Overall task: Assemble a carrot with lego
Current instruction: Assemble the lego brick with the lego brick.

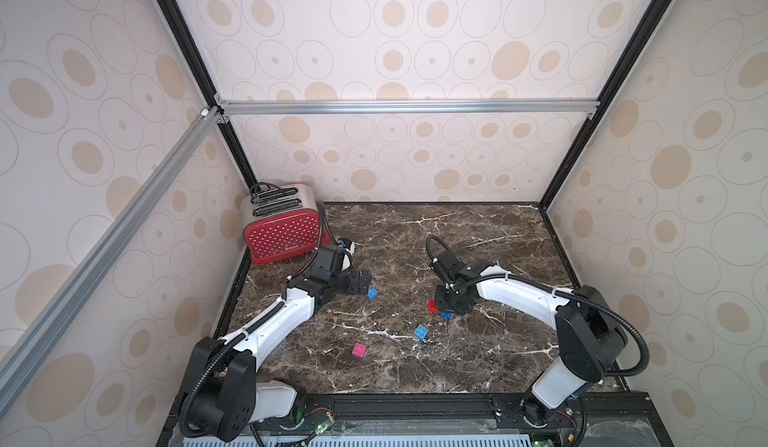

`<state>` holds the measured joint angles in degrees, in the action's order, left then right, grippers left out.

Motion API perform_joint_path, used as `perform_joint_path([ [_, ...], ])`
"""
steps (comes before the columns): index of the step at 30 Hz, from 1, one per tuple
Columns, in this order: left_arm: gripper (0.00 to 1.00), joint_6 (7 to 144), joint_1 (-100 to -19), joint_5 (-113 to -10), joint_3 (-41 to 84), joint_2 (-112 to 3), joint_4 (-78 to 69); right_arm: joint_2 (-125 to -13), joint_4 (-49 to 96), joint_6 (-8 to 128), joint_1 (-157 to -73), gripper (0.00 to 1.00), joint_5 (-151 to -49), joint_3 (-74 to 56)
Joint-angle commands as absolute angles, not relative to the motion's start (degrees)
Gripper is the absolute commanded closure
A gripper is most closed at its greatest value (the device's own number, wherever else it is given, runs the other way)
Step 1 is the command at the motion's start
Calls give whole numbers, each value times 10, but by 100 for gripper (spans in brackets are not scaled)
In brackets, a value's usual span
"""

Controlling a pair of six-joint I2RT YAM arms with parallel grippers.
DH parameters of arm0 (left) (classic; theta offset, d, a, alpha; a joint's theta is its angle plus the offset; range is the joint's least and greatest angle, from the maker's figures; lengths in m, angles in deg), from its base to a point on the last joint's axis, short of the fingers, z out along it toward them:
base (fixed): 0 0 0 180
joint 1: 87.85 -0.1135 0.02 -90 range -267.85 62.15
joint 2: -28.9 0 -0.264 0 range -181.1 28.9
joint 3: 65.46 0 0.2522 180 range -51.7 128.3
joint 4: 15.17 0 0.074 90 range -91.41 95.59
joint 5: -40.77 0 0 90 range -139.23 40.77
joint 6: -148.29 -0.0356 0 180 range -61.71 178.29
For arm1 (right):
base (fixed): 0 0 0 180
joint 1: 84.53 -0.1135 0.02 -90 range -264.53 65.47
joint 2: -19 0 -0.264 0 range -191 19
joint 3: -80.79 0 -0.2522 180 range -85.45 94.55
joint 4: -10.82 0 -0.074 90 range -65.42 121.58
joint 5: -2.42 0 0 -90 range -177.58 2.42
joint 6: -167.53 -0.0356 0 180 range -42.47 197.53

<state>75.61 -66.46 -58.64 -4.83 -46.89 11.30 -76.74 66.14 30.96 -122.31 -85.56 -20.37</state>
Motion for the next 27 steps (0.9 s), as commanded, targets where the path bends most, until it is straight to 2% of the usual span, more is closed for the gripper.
perform_joint_path([
  [1,1,750,-660,-631,-18,-481,106,-787,678,317,-1216,80,-854,-176],
  [16,1,744,-658,-662,-8,-497,98,-793,675,334,-1173,82,-860,-190],
  [27,1,742,-655,-662,-6,-500,98,-808,665,324,-1171,85,-870,-205],
])
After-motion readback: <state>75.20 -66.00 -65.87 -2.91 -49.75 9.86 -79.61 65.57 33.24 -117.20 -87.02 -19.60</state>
